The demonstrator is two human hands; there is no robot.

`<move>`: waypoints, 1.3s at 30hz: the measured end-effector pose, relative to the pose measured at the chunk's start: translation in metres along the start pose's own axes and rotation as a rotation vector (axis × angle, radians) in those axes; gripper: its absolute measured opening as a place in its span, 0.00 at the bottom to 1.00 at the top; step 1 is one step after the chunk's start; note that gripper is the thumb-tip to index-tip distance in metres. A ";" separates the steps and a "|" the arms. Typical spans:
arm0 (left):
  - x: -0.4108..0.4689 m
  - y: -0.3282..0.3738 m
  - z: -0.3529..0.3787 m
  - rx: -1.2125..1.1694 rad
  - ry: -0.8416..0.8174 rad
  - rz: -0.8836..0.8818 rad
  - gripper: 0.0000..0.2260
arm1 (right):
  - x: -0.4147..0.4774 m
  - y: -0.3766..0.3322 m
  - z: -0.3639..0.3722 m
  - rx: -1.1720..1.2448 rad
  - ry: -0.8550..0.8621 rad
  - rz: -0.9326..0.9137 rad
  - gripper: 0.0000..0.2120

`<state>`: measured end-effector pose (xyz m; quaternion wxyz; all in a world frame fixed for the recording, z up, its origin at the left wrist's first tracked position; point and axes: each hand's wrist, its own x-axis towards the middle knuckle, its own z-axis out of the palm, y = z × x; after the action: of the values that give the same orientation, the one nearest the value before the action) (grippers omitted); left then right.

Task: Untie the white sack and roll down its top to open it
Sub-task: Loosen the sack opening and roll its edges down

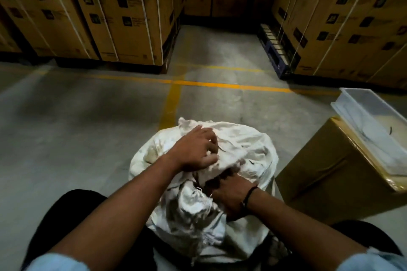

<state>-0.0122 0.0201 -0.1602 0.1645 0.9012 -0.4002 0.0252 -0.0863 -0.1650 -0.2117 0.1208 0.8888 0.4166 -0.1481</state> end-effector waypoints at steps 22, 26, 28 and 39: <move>0.004 0.022 -0.030 0.080 0.176 -0.027 0.42 | -0.005 0.092 -0.029 0.143 -0.172 0.514 0.39; -0.016 0.031 0.004 0.227 -0.222 -0.175 0.64 | -0.033 0.097 -0.067 0.297 0.209 0.436 0.32; -0.016 0.015 0.004 0.257 -0.132 -0.245 0.59 | -0.046 0.095 -0.072 0.452 0.332 0.456 0.34; -0.007 -0.006 -0.063 0.268 0.565 -0.255 0.23 | -0.043 0.063 -0.107 0.102 0.711 0.440 0.39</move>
<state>-0.0071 0.0495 -0.1033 0.1510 0.9149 -0.2160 0.3058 -0.0461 -0.1981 -0.0908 -0.0459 0.9571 0.2249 0.1767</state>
